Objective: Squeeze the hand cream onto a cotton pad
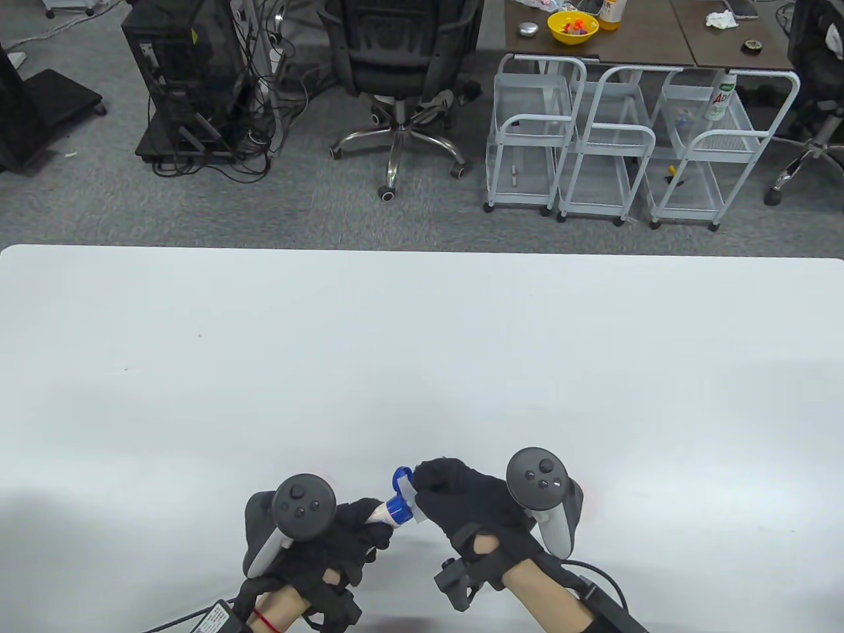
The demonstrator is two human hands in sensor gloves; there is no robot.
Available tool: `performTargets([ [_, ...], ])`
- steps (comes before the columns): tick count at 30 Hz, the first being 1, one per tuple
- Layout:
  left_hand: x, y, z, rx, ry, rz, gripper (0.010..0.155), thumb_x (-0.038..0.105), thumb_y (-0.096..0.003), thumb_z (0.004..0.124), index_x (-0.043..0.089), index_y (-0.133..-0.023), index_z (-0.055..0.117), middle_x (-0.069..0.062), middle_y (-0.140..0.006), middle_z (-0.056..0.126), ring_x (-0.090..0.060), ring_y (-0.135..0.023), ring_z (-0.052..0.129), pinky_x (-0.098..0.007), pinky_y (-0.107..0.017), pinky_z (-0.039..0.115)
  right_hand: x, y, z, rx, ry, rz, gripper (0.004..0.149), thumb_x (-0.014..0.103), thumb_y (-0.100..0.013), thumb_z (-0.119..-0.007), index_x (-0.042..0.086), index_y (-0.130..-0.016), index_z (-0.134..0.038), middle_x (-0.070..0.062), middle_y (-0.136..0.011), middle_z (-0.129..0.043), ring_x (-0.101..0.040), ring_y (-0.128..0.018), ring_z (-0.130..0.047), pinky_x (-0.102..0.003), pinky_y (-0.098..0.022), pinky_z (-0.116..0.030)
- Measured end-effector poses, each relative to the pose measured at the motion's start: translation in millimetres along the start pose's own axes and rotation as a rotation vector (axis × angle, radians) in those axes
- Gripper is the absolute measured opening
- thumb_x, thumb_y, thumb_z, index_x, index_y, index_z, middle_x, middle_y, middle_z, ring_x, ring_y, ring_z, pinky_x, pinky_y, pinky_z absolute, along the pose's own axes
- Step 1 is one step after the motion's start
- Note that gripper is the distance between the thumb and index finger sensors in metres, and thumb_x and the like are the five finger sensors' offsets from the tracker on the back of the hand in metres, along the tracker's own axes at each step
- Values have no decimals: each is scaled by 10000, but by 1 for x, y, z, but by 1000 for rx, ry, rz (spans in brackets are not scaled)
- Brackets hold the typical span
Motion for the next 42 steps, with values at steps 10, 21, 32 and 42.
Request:
performTargets([
  [10, -11, 0, -4, 7, 1, -84, 516, 493, -362, 788, 310, -839, 863, 99, -723, 1115, -122, -536, 1186, -395, -434, 935, -1, -3, 6, 11, -85, -24, 388, 272, -383, -986, 226, -763, -924, -32, -658, -1069, -279, -571, -1144, -477, -406, -889],
  [21, -29, 0, -28, -17, 478, 37, 548, 385, -403, 839, 449, -921, 671, 182, -907, 916, -104, -805, 1011, -459, -631, 797, -12, -1, 65, -136, -330, -65, 387, 270, -387, -982, 225, -767, -921, -35, -662, -1065, -282, -572, -1140, -478, -410, -885],
  [32, -46, -8, -25, -120, 665, 13, 815, 449, -429, 797, 515, -1016, 236, 213, -981, 775, -87, -847, 953, -438, -675, 753, -47, 2, 90, -207, -445, -155, 388, 267, -391, -979, 217, -770, -919, -42, -663, -1064, -285, -571, -1138, -483, -411, -880],
  [42, -50, -11, -21, -159, 692, 2, 860, 474, -441, 760, 552, -966, 84, 114, -1039, 701, -122, -686, 1055, -411, -585, 823, -44, 2, 90, -191, -410, -135, 387, 267, -392, -976, 218, -772, -918, -42, -665, -1063, -288, -571, -1137, -484, -413, -878],
])
Point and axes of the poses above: the tracker on the back of each hand, its own x axis roughly to the thumb side, its own y axis roughly from the fingertips to the wrist, z = x × y, the point moved 3 cm from there along -y, roughly from the wrist to the fingertips
